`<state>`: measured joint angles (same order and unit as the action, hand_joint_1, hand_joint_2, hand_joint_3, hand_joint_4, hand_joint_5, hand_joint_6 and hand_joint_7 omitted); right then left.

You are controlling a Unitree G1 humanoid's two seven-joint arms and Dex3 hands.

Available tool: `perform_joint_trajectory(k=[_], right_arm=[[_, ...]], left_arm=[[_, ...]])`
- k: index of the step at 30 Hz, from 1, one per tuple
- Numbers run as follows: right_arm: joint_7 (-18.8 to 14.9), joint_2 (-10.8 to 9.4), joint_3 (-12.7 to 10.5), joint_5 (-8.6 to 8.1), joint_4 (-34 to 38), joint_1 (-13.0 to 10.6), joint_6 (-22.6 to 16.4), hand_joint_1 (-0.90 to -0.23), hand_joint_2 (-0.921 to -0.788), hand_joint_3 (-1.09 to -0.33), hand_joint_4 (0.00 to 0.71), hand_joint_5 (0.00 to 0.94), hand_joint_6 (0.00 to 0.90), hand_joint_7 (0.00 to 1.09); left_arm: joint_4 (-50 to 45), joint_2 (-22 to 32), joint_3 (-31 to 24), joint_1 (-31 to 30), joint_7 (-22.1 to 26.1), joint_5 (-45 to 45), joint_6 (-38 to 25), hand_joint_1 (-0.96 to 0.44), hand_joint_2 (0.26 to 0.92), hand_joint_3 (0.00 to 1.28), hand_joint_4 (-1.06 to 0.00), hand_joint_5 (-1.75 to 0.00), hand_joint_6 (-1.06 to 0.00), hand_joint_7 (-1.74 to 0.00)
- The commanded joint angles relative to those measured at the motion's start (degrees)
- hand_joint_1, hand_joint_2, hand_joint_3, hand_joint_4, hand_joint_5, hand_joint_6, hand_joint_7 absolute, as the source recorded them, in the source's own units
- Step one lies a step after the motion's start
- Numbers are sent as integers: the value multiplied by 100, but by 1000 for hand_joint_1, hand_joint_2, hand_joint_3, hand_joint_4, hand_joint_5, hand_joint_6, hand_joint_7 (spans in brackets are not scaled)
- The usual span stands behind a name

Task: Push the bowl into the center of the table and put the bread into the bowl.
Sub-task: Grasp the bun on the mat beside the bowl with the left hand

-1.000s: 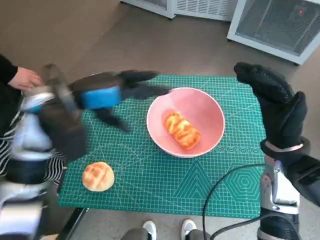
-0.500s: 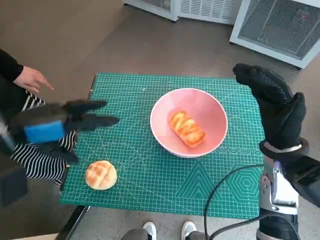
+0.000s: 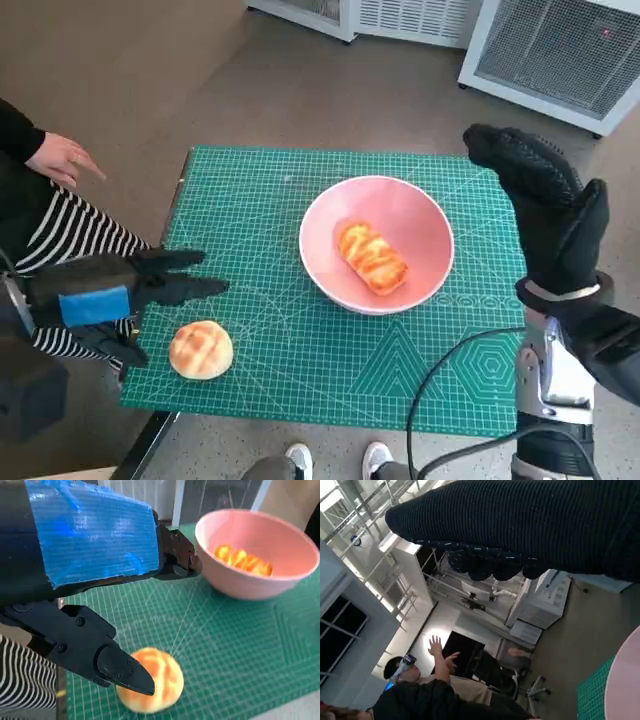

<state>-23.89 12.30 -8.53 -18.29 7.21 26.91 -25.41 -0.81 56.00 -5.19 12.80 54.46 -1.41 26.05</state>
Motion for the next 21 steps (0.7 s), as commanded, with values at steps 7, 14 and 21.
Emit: perform_joint_trajectory(k=[7, 14, 21], right_arm=[[-134, -29, 1, -132, 124, -13, 84, -696, -921, -666, 150, 0, 54, 441], [-160, -14, -4, -149, 102, -50, 79, -696, -921, -663, 150, 0, 55, 442], [-143, 31, -18, -142, 23, -105, 107, -696, -921, -662, 151, 0, 56, 441]], left_arm=[[356, -174, 584, -63, -223, -546, 214, -353, 763, 1, -162, -7, -324, -39], [790, -361, 996, -34, -459, -994, 320, -289, 757, 0, -170, -7, -327, -36], [1407, -568, 1393, 142, -696, -1449, 420, -161, 764, 6, -251, -33, -398, -64]])
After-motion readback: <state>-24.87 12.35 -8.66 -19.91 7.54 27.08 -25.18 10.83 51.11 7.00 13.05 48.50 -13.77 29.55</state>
